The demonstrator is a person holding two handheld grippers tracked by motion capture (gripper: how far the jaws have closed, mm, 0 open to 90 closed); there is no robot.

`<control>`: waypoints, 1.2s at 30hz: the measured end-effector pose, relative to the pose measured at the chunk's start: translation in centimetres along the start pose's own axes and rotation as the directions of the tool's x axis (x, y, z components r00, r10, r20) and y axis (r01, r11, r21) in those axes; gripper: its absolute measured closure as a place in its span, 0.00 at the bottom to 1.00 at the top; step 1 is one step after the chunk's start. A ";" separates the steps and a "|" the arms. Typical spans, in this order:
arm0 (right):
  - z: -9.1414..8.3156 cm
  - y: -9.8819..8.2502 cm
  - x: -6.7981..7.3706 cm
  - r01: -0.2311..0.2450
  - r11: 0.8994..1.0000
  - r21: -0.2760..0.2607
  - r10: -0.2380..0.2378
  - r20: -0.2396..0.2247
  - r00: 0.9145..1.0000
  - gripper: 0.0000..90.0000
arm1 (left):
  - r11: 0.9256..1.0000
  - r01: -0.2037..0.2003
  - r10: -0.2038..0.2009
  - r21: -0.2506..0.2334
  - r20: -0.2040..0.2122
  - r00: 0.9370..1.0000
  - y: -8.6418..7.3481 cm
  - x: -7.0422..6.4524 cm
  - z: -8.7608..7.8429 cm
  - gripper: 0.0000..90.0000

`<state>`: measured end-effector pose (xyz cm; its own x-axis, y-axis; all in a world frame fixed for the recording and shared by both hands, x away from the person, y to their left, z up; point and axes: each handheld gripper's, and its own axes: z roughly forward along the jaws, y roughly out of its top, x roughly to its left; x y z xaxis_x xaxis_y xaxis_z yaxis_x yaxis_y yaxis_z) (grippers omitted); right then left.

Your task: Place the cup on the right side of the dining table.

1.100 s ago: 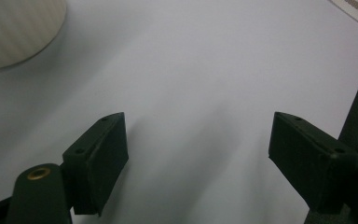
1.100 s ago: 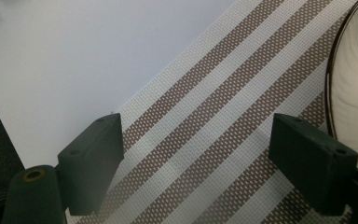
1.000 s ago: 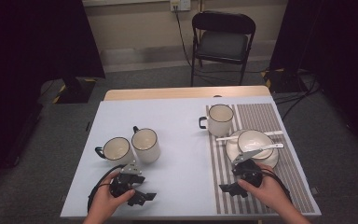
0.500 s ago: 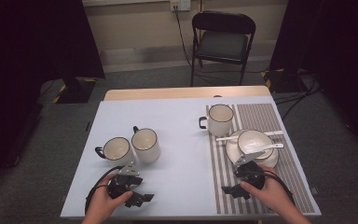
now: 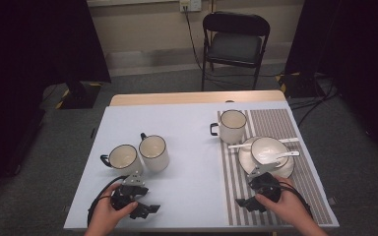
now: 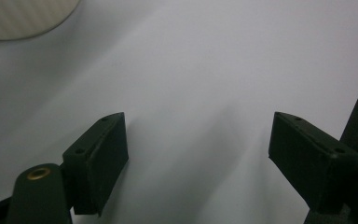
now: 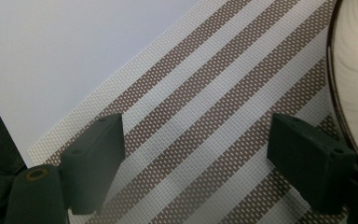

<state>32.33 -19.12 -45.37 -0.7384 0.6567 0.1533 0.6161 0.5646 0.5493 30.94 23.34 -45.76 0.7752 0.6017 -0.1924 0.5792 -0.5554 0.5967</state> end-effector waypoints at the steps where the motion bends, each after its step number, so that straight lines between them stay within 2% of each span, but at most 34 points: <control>1: 0.0 0.0 0.0 -0.001 1.000 0.001 0.001 -0.002 1.000 0.20 | 1.000 0.002 -0.002 -0.001 0.001 1.000 -0.1 0.0 0.0 0.21; 4: 0.1 -0.1 0.0 0.022 1.000 -0.001 -0.022 0.006 1.000 0.21 | 1.000 0.003 -0.003 -0.004 0.002 1.000 -0.3 0.0 -0.1 0.21; 15: 0.1 -0.6 -0.2 0.027 0.999 -0.022 -0.027 0.014 1.000 0.21 | 1.000 0.006 -0.006 -0.013 -0.010 1.000 -0.8 0.3 -0.5 0.21; 21: 0.1 -0.7 0.0 0.062 0.998 -0.020 -0.061 0.025 0.998 0.20 | 1.000 0.005 -0.006 -0.009 -0.031 0.999 -1.1 0.6 -0.7 0.21; 26: 0.1 -0.9 0.0 0.066 0.997 -0.031 -0.065 0.022 0.998 0.20 | 1.000 -0.003 0.003 -0.016 -0.028 1.000 -1.4 0.6 -0.8 0.21; 29: 0.2 -0.8 0.1 0.094 0.995 -0.021 -0.093 0.030 0.995 0.19 | 1.000 0.002 -0.002 -0.030 -0.024 1.000 -1.6 0.6 -0.8 0.21; 33: 0.3 -1.0 0.3 0.113 0.993 -0.023 -0.112 0.037 0.993 0.17 | 0.999 -0.029 0.028 -0.031 -0.024 0.999 -1.8 0.7 -0.9 0.21; 36: 0.4 -1.1 0.6 0.140 0.990 -0.023 -0.138 0.058 0.989 0.17 | 0.998 -0.042 0.041 -0.055 -0.017 0.999 -2.2 0.8 -0.9 0.21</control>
<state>31.30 -19.18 -46.23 -0.7995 0.5999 0.0284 0.5003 0.6391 0.5841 30.05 25.54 -46.53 0.7937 0.5883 -0.1547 0.5318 -0.5477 0.6459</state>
